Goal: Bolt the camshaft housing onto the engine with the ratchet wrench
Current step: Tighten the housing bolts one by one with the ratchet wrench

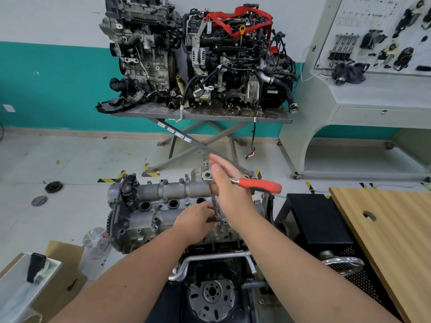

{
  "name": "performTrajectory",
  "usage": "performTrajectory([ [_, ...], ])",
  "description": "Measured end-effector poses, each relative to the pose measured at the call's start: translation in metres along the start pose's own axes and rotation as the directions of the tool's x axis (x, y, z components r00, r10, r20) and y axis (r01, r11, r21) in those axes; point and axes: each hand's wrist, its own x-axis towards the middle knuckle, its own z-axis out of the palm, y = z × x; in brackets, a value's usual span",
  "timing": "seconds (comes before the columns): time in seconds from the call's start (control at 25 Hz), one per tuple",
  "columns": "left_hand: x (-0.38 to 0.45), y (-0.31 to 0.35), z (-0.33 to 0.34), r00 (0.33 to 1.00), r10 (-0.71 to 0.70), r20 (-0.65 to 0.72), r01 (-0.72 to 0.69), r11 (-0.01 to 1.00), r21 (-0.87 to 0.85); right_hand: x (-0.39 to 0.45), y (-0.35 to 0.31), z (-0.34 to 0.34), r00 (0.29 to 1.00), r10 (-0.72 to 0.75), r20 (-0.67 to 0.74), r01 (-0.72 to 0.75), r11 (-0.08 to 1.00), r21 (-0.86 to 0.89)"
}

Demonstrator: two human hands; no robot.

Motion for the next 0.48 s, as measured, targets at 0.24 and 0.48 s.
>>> performTrajectory([
  [0.24, 0.000, 0.001, 0.003, 0.997, -0.076, -0.021, 0.074, 0.993, -0.090, 0.013, 0.003, -0.022, 0.751, -0.566, 0.340, 0.557, 0.266, -0.787],
  [0.48, 0.002, 0.000, 0.002, 0.999, -0.051, -0.013, 0.051, 0.999, 0.015, 0.015, -0.035, -0.023, 0.874, -0.168, 0.456, 0.462, -0.005, -0.887],
])
